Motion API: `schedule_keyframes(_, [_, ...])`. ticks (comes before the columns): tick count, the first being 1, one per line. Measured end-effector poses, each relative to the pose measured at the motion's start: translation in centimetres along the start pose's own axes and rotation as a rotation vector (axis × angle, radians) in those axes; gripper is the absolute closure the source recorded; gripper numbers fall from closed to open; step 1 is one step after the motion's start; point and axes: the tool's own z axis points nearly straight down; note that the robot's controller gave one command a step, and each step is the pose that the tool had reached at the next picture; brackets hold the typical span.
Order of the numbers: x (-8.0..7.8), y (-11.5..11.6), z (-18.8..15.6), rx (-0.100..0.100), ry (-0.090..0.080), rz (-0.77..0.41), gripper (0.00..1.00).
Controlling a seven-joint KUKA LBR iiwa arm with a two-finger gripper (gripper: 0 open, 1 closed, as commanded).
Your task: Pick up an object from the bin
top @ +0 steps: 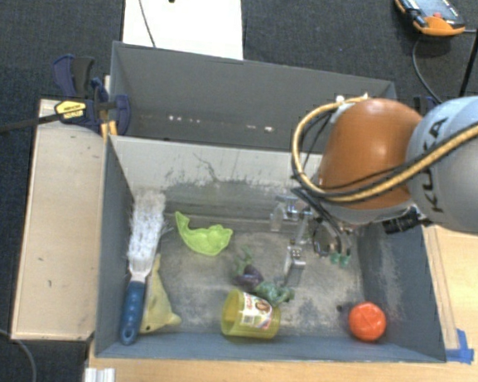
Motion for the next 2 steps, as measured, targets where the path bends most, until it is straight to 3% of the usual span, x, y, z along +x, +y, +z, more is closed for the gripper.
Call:
schedule_keyframes(1, [0.8,4.5,5.0,0.000,-0.007,0.000,0.00])
schedule_keyframes(2, [1.9,6.7,7.6,-0.002,0.003,-0.017,0.00])
